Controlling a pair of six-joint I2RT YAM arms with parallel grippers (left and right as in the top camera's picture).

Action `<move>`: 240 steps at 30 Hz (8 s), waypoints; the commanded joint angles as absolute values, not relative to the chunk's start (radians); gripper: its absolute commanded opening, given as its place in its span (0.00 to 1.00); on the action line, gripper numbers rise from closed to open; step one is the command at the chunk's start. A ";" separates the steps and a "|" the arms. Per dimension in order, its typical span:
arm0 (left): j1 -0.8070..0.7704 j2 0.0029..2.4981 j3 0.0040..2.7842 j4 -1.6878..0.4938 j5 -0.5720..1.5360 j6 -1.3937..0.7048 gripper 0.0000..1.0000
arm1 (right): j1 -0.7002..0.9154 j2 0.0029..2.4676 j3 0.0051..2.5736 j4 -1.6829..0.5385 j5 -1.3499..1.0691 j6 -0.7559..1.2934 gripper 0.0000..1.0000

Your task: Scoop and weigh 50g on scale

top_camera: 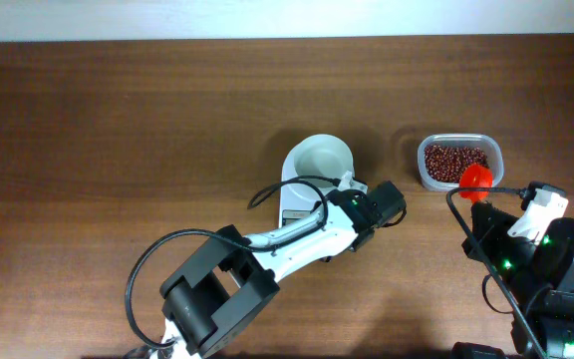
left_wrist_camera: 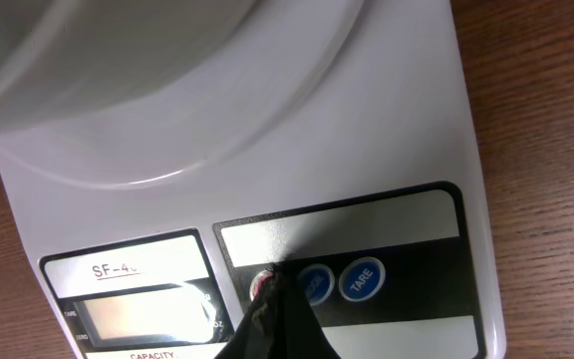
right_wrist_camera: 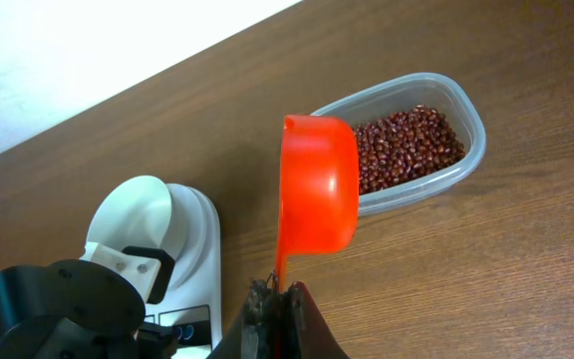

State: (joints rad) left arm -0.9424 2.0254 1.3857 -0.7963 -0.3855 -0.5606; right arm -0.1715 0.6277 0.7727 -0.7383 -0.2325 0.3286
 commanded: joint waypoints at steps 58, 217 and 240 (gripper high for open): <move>-0.916 2.048 1.362 -0.795 -0.389 -0.590 0.00 | -0.176 0.628 0.793 -0.745 -0.223 0.317 0.04; -0.211 1.318 1.407 -1.328 0.397 0.865 0.99 | -0.176 0.739 0.793 -0.799 -0.375 0.385 0.04; -0.211 1.318 1.407 -1.328 0.397 0.865 0.99 | -0.176 0.740 0.793 -0.826 -0.271 0.370 0.04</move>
